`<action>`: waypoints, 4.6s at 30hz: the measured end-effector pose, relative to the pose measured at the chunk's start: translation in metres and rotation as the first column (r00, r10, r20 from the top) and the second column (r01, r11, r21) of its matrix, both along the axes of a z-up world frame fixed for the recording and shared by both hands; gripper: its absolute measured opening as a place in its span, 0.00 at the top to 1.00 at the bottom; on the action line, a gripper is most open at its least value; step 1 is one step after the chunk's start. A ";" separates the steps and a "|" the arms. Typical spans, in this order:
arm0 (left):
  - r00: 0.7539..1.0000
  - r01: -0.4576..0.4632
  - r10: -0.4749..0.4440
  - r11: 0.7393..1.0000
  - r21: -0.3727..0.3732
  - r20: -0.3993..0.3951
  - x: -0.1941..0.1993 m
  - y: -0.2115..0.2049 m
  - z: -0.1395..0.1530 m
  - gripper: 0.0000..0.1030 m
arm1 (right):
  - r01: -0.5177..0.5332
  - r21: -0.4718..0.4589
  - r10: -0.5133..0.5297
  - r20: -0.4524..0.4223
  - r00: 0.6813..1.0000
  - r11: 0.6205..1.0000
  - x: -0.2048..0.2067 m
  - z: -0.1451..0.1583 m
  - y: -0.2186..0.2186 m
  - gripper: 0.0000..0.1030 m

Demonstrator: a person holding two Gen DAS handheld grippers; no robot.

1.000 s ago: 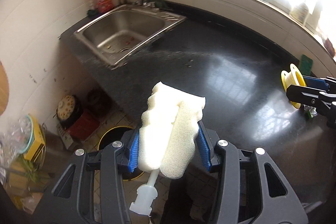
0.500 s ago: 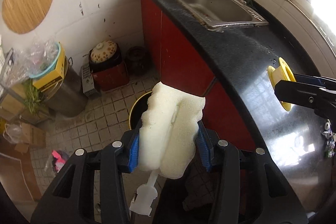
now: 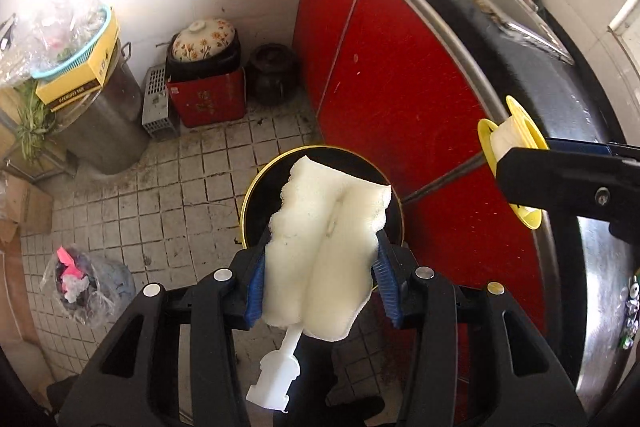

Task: Collect trash
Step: 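Carry the foam piece and tape roll to the floor bin and open both tools, then bring both open tools back over the counter, then grasp a crumpled foil wrapper with the left tool while the right tool grasps a foil ball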

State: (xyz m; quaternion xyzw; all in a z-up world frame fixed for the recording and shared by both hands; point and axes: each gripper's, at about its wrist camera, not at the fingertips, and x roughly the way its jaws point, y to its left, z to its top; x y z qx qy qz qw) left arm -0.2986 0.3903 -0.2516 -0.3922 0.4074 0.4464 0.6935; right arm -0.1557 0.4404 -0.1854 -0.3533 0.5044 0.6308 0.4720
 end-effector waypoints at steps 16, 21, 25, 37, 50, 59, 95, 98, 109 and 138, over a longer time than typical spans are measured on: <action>1.000 0.011 -0.011 1.000 -0.001 -0.027 -0.006 0.015 -0.026 0.21 | 0.035 -0.019 -0.035 0.004 0.999 0.999 0.008 -0.024 0.027 0.31; 0.999 0.043 -0.042 0.999 0.018 -0.028 -0.004 0.014 -0.011 0.20 | 0.068 0.003 -0.068 0.004 0.998 0.998 0.022 -0.005 0.013 0.28; 0.996 0.077 -0.075 0.996 0.055 -0.039 0.006 0.007 0.010 0.15 | 0.124 0.039 -0.124 -0.010 0.992 0.991 0.044 0.022 -0.011 0.26; 0.900 0.428 -0.434 0.870 0.245 -0.034 0.123 -0.055 0.118 0.07 | 0.442 0.240 -0.462 0.029 0.886 0.864 0.154 0.131 -0.167 0.13; 0.364 0.859 -0.931 0.349 0.374 0.030 0.325 -0.278 0.189 0.07 | 0.887 0.329 -0.945 0.066 0.321 0.325 0.266 0.173 -0.472 0.13; 0.120 0.916 -0.992 0.092 0.391 -0.048 0.363 -0.383 0.185 0.07 | 0.952 0.300 -0.998 0.032 0.056 0.063 0.269 0.152 -0.609 0.13; 0.002 0.987 -0.994 -0.016 0.159 -0.112 0.509 -0.396 0.055 0.48 | 0.995 -0.055 -0.997 0.003 0.081 0.080 0.422 -0.008 -0.604 0.56; -0.005 0.989 -0.996 -0.019 0.148 -0.094 0.515 -0.400 0.057 0.60 | 0.993 -0.064 -0.995 -0.007 0.098 0.099 0.426 -0.012 -0.599 0.75; 0.019 0.988 -1.000 0.015 0.151 -0.024 0.501 -0.400 0.091 0.79 | 0.985 0.083 -0.987 0.071 0.146 0.152 0.410 0.038 -0.591 0.93; 0.150 0.968 -0.988 0.140 0.208 -0.036 0.383 -0.373 0.136 0.81 | 0.967 0.163 -0.970 0.174 0.167 0.196 0.314 0.054 -0.601 0.30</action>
